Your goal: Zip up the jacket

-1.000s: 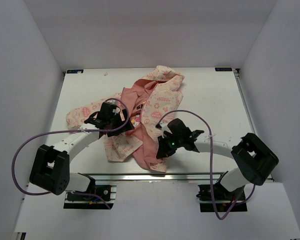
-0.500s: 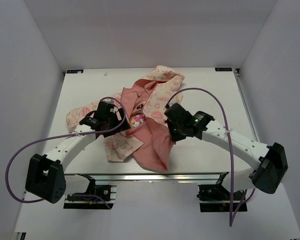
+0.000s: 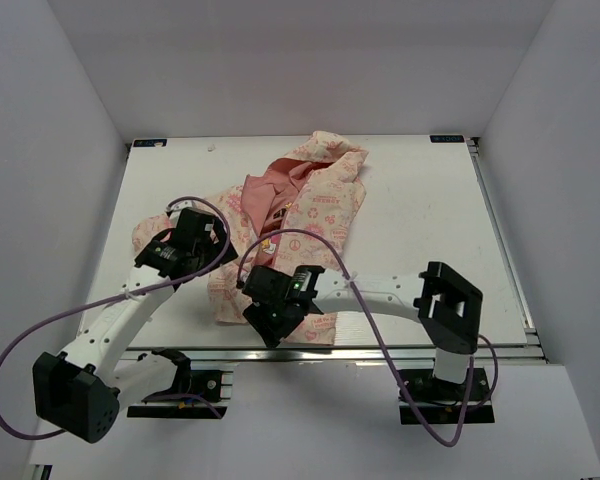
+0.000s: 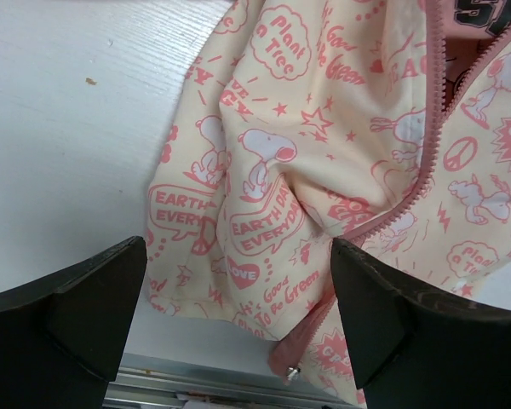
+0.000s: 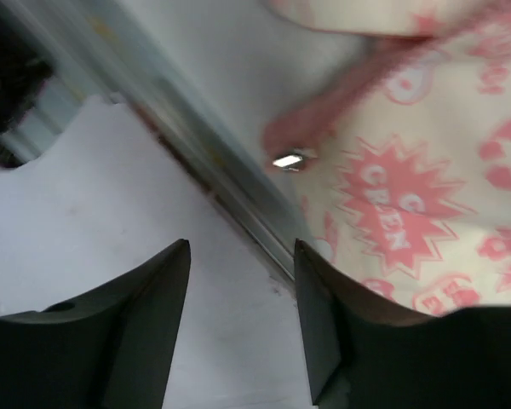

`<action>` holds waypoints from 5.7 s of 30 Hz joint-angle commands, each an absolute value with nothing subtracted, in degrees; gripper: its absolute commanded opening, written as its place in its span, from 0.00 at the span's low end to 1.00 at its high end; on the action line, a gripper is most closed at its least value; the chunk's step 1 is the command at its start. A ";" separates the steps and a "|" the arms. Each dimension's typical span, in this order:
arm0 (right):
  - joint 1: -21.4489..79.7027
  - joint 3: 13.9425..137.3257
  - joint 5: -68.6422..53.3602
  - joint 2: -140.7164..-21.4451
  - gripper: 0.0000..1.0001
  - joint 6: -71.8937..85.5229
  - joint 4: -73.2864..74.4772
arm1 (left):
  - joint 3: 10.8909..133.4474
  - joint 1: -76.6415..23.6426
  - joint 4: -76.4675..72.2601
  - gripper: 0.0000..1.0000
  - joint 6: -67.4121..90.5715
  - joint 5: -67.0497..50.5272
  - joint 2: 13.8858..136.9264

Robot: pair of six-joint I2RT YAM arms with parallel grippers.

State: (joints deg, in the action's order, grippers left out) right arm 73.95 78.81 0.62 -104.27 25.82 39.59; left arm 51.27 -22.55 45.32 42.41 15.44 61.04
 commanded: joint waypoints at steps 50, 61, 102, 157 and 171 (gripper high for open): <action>40.86 60.30 25.40 -91.93 0.74 22.59 31.91 | 61.53 -22.23 27.50 0.98 26.10 -11.96 85.80; 52.38 60.82 27.80 -97.74 0.71 23.39 30.78 | 54.49 -23.20 29.70 0.98 29.27 -8.97 69.70; 34.10 44.65 2.20 -66.71 0.89 28.65 28.30 | 79.46 -45.70 42.36 0.00 16.70 18.54 101.26; 36.56 43.68 -7.74 -85.69 0.89 21.62 12.40 | 52.81 -32.97 9.32 0.96 29.11 -13.63 99.21; 44.82 53.09 6.32 -85.08 0.88 23.90 18.28 | 62.06 -27.42 12.39 0.98 21.00 -15.02 99.34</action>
State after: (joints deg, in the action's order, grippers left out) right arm 44.53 50.39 2.00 -87.72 22.41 15.09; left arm 61.69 -27.40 10.48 23.81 -14.55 103.81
